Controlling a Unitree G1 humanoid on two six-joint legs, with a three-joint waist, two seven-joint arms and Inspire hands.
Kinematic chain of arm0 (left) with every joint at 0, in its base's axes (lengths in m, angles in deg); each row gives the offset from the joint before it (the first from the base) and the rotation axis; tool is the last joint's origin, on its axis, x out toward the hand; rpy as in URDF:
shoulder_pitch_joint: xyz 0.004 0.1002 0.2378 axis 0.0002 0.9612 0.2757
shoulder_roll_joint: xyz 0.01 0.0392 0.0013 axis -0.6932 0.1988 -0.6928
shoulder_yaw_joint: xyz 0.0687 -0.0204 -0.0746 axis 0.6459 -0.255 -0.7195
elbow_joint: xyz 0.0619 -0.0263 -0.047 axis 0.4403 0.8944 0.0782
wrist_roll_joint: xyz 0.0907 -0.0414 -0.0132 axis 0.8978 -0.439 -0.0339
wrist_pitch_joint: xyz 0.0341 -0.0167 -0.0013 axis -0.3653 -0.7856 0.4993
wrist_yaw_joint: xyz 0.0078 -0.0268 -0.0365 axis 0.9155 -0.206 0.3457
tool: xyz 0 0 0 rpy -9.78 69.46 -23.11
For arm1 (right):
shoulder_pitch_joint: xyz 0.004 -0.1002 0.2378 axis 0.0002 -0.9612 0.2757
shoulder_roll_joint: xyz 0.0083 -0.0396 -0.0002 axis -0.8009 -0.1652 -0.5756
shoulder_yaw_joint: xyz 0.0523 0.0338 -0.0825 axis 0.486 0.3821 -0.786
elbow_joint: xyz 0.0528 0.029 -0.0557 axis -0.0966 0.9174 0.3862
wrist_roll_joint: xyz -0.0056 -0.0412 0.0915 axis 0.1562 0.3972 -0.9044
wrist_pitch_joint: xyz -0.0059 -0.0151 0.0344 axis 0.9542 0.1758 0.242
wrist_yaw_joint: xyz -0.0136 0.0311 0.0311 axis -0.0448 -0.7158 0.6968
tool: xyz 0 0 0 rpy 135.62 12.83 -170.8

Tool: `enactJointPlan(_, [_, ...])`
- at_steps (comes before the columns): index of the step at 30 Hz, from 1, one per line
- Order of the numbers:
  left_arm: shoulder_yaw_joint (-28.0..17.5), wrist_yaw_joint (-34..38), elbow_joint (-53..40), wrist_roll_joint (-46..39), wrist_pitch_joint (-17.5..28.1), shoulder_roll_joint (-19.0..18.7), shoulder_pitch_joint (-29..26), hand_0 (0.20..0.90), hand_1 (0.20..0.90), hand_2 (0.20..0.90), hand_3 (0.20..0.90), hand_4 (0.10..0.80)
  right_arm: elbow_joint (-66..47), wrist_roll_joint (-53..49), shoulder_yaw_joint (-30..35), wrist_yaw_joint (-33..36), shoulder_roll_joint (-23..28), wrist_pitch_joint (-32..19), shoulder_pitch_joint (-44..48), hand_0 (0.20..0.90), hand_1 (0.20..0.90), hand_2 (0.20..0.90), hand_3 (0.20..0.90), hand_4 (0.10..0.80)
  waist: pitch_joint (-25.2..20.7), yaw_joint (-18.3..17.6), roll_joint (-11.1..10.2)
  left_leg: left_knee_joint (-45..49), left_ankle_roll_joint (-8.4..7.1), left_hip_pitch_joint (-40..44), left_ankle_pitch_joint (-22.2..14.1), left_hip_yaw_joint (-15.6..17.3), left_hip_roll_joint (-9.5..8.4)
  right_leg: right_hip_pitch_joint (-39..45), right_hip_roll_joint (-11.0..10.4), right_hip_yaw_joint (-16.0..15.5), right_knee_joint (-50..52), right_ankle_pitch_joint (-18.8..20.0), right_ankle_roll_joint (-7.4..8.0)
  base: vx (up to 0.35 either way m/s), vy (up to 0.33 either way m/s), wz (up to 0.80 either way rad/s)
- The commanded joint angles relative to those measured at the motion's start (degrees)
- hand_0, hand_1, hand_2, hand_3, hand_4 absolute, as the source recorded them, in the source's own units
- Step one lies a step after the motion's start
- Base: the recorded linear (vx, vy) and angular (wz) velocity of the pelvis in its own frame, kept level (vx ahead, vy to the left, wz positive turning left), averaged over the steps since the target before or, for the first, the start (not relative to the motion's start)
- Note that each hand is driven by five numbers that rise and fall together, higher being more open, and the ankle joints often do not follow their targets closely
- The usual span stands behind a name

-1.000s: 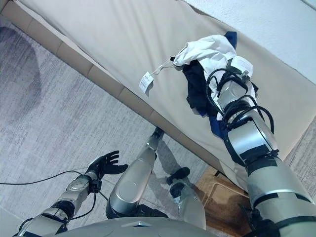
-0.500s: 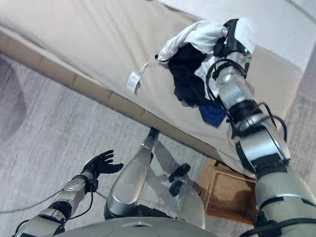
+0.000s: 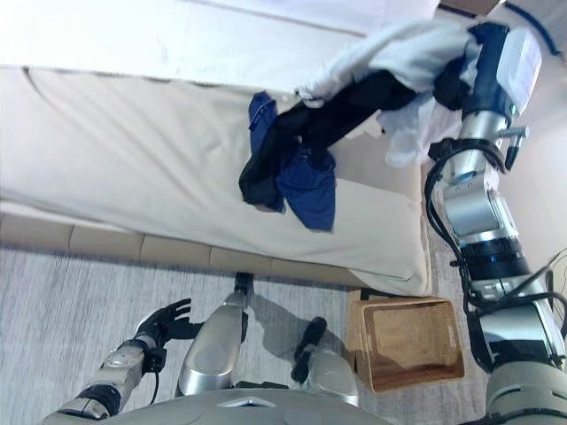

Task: Pick up the clothes from the bed and place them into the basket

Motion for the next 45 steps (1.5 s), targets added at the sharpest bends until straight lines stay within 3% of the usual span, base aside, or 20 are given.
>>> enactJointPlan(1, [3.9, -1.0, 3.4, 3.0, 0.6, 3.5, 2.5, 0.9, 0.9, 0.9, 0.9, 0.8, -2.8, -3.0, 4.1, -2.5, 4.4, -7.1, 2.5, 0.3, 0.3, 0.3, 0.2, 0.1, -10.3, -0.5, 3.0, -3.9, 0.73, 10.6, -10.0, 1.5, 0.31, -0.5, 4.1, -1.8, 4.3, -1.7, -2.32, 0.015, -0.009, -0.11])
enactJointPlan(10, [5.1, -1.0, 5.2, 3.8, -1.0, 4.8, 2.6, 0.9, 0.9, 0.9, 0.9, 0.8, 1.5, -6.0, -2.5, -18.7, 3.0, -11.8, 6.5, 0.3, 0.3, 0.3, 0.2, 0.1, -11.0, 0.7, 3.0, -3.8, -1.01, 11.6, -8.9, 1.4, 0.33, 2.7, 4.7, -3.6, 0.6, -1.7, -3.77, 0.022, 0.011, -0.07])
enactJointPlan(18, [6.3, -1.3, 6.1, 4.2, -1.8, 3.2, 1.9, 0.9, 0.9, 0.9, 0.9, 0.8, 10.8, -7.7, -10.5, -19.1, 2.0, -11.6, 17.0, 0.3, 0.3, 0.3, 0.2, 0.1, -10.2, 4.5, 1.5, -4.0, -1.43, 11.6, -8.3, -0.9, 0.02, 4.5, 5.3, -5.7, -1.7, -0.7, -3.89, 0.005, 0.009, 0.15])
enactJointPlan(25, [6.4, -1.3, 5.9, 4.5, -2.8, 2.7, 2.2, 0.9, 0.9, 0.9, 0.9, 0.8, 12.4, -8.6, -10.9, -16.3, 0.2, -10.5, 18.8, 0.3, 0.3, 0.3, 0.2, 0.1, -10.4, 5.9, 1.9, -4.4, -1.5, 11.9, -8.0, -2.8, -0.36, 5.5, 5.1, -7.1, -1.2, -1.1, -3.87, 0.003, 0.039, 0.25])
enactJointPlan(29, [5.7, -1.9, 6.3, 5.0, -2.9, 2.6, 2.6, 0.9, 0.9, 0.9, 0.9, 0.8, 12.3, -6.4, -11.3, -20.0, -0.6, -7.4, 17.6, 0.3, 0.3, 0.3, 0.2, 0.1, -10.6, 6.0, 2.4, -4.4, -1.6, 12.0, -7.8, -3.0, -0.5, 5.7, 4.8, -7.4, -0.7, -1.5, -3.89, 0.018, 0.05, 0.11])
enactJointPlan(30, [5.4, -2.0, 6.3, 5.1, -2.9, 2.6, 2.7, 0.9, 0.9, 0.9, 0.9, 0.8, 12.8, -5.4, -11.9, -23.2, -0.6, -4.8, 17.2, 0.9, 0.9, 0.9, 0.9, 0.8, -10.6, 6.0, 2.5, -4.4, -1.61, 12.0, -7.8, -3.1, -0.54, 5.8, 4.8, -7.4, -0.7, -1.5, -3.88, 0.0, 0.0, 0.0])
enactJointPlan(41, [5.5, -2.2, 4.9, 4.8, -3.4, 1.5, 2.5, 0.9, 0.9, 0.9, 0.9, 0.8, 17.4, -5.0, -16.6, -35.5, 1.1, -3.1, 16.7, 0.9, 0.9, 0.9, 0.9, 0.8, -10.0, 6.0, 1.5, -4.4, -1.59, 12.0, -7.7, -3.0, -0.48, 6.0, 4.9, -7.2, -0.9, -1.2, -3.7, 0.0, 0.0, 0.0])
enactJointPlan(42, [5.6, -2.2, 4.9, 4.7, -3.4, 1.5, 2.5, 0.9, 0.9, 0.9, 0.9, 0.8, 17.6, -4.8, -16.9, -36.4, 1.0, -3.0, 16.8, 0.806, 0.806, 0.806, 0.79, 0.69, -10.0, 6.0, 1.4, -4.4, -1.6, 12.0, -7.7, -3.0, -0.47, 6.1, 5.0, -7.1, -0.9, -1.2, -3.73, 0.0, 0.0, 0.0])
enactJointPlan(43, [5.7, -2.1, 4.7, 4.6, -3.4, 1.6, 2.4, 0.9, 0.9, 0.9, 0.9, 0.8, 17.8, -4.8, -17.3, -36.7, 1.0, -3.4, 17.0, 0.3, 0.3, 0.3, 0.2, 0.1, -9.9, 6.0, 1.4, -4.4, -1.6, 12.0, -7.7, -2.9, -0.47, 6.1, 5.0, -7.1, -0.9, -1.2, -3.7, 0.0, 0.0, 0.0])
enactJointPlan(45, [5.8, -2.1, 4.4, 4.5, -3.4, 1.6, 2.4, 0.9, 0.9, 0.9, 0.9, 0.8, 17.8, -4.8, -17.4, -36.7, 0.9, -3.6, 17.1, 0.3, 0.3, 0.3, 0.2, 0.1, -9.9, 6.0, 1.4, -4.4, -1.59, 12.0, -7.7, -2.9, -0.46, 6.1, 5.0, -7.0, -1.0, -1.2, -3.69, 0.0, 0.0, 0.0])
